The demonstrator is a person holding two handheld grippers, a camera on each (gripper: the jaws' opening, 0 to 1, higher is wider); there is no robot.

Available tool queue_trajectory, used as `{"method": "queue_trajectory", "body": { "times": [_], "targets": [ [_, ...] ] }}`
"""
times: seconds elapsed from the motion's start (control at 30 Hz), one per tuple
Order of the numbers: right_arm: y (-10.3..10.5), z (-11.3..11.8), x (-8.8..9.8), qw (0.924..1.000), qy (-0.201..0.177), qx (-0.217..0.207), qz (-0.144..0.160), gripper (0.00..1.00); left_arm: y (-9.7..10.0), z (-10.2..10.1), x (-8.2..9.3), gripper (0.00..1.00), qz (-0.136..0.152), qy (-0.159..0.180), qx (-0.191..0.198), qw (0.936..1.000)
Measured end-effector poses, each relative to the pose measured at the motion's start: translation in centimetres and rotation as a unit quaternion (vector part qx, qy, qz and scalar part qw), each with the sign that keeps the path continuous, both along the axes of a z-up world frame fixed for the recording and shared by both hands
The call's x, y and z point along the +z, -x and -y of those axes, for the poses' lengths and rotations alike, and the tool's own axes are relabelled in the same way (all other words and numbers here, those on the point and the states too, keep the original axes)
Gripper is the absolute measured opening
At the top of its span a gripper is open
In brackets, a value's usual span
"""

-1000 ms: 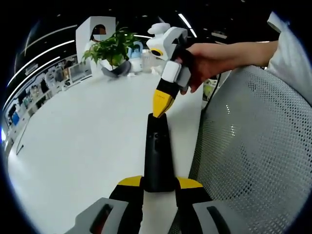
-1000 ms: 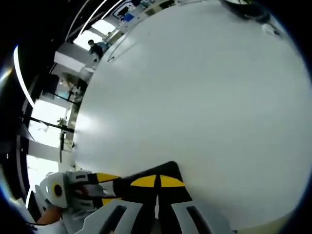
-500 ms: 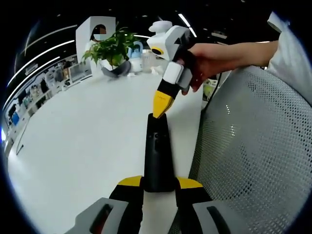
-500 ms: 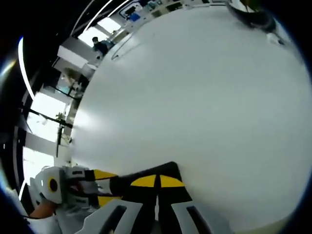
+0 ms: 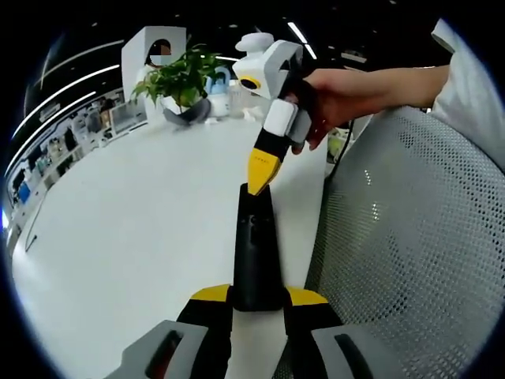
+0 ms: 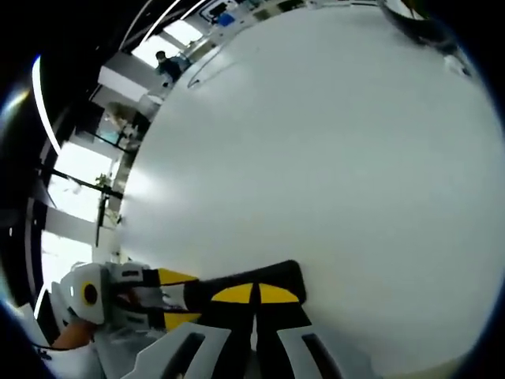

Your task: Press the specified remote control buttons in sequence, fully releasing each button before pressing the next.

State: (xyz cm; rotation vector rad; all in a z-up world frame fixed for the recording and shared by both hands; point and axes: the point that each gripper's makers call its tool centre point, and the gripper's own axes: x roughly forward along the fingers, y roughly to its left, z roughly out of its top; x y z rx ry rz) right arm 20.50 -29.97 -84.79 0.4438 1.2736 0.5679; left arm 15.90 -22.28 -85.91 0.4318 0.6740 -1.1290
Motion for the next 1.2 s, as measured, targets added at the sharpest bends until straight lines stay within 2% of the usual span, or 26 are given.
{"method": "queue_trajectory", "body": {
  "times": [0.17, 0.27, 0.63, 1.0, 1.2],
  "targets": [
    [0.32, -0.08, 0.04, 0.9999, -0.006, -0.004, -0.014, 0.00, 0.01, -0.03, 0.00, 0.24, -0.001, -0.001, -0.005, 1.0000],
    [0.62, -0.08, -0.35, 0.9997, 0.013, 0.012, -0.014, 0.00, 0.12, 0.00, 0.02, 0.24, -0.002, -0.001, -0.009, 1.0000],
    [0.51, -0.13, -0.26, 0.9989, 0.030, 0.032, 0.017, 0.00, 0.03, 0.10, 0.03, 0.25, 0.002, -0.005, -0.008, 1.0000],
    [0.50, -0.09, -0.26, 0.9992, 0.025, 0.026, 0.015, 0.00, -0.21, 0.38, 0.01, 0.25, 0.004, -0.001, 0.006, 1.0000],
    [0.46, -0.12, -0.12, 0.9996, 0.018, 0.020, -0.001, 0.00, -0.18, 0.38, 0.04, 0.25, 0.006, 0.001, 0.003, 1.0000]
  ]
}}
